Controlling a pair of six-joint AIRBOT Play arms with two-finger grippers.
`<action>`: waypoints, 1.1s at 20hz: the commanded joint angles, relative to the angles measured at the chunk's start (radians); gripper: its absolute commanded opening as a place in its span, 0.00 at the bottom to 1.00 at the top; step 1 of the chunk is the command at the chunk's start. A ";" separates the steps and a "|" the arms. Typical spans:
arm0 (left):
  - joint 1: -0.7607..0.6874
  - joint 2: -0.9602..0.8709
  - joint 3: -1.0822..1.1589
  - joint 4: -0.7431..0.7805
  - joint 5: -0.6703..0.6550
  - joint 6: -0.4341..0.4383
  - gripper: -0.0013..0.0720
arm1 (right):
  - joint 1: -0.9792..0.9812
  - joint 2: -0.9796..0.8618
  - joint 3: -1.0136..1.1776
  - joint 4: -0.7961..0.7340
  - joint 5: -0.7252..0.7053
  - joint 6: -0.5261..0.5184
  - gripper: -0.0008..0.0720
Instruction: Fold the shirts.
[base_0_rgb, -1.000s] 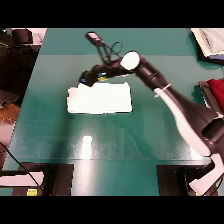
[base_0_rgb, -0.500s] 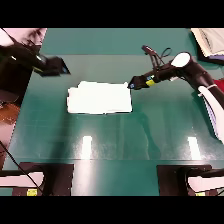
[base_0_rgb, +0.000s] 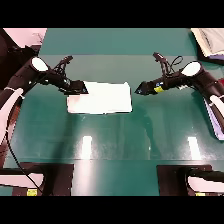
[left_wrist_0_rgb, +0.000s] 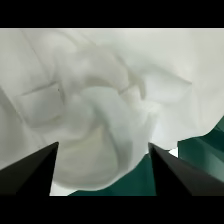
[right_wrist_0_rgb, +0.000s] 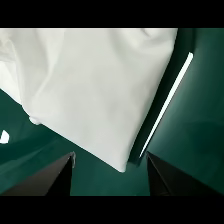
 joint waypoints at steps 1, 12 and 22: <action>-0.008 -0.004 -0.012 -0.012 -0.002 0.008 0.64 | -0.002 0.012 -0.017 0.001 -0.015 0.010 0.73; 0.002 0.216 0.031 0.358 -0.311 0.022 0.05 | -0.006 0.012 -0.017 0.000 0.012 0.026 0.73; 0.002 0.225 -0.177 0.376 -0.242 -0.027 0.83 | -0.007 0.011 -0.017 -0.001 0.010 0.124 0.97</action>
